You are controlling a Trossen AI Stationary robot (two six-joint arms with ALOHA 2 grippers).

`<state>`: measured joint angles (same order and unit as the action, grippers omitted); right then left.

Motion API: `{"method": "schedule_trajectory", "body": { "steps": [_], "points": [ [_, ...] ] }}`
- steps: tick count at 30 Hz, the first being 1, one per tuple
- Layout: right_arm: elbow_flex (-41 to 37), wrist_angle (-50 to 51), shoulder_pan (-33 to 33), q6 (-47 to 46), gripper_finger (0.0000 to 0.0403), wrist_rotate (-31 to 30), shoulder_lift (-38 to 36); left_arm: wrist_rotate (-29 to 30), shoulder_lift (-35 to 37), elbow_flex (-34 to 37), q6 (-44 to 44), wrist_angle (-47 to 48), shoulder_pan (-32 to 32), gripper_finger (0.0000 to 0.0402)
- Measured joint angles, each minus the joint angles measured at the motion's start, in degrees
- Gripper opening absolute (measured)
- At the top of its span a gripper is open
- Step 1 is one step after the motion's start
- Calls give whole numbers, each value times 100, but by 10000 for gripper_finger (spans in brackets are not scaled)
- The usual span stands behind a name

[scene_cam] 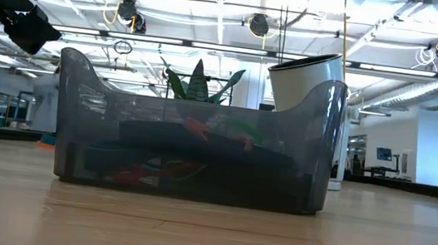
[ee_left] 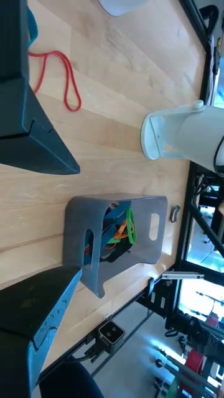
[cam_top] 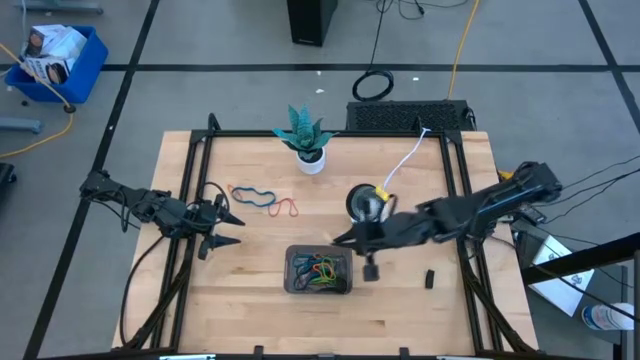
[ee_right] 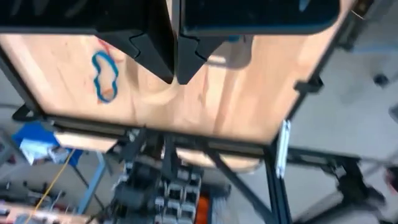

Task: Pick and place rubber bands into bin
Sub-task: Put the white rubber band into the gray bin

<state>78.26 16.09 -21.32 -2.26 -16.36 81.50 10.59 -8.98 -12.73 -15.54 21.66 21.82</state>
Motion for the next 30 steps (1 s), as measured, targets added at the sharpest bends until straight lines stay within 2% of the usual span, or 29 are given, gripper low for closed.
{"method": "schedule_trajectory", "body": {
  "steps": [6,12,19,25,30],
  "points": [
    [0,-23,-4,-192,0,22,678,0,1,0,1,-1,2,257],
    [2,-154,-5,-407,0,465,1172,0,1,0,3,-5,2,257],
    [2,-161,-13,-580,0,493,1772,1,1,0,-9,-5,1,257],
    [2,-432,13,-868,0,1076,2238,2,1,0,-8,-3,2,257],
    [2,-601,179,-1016,0,1527,2347,2,-1,0,-9,-2,1,258]
  ]
}}
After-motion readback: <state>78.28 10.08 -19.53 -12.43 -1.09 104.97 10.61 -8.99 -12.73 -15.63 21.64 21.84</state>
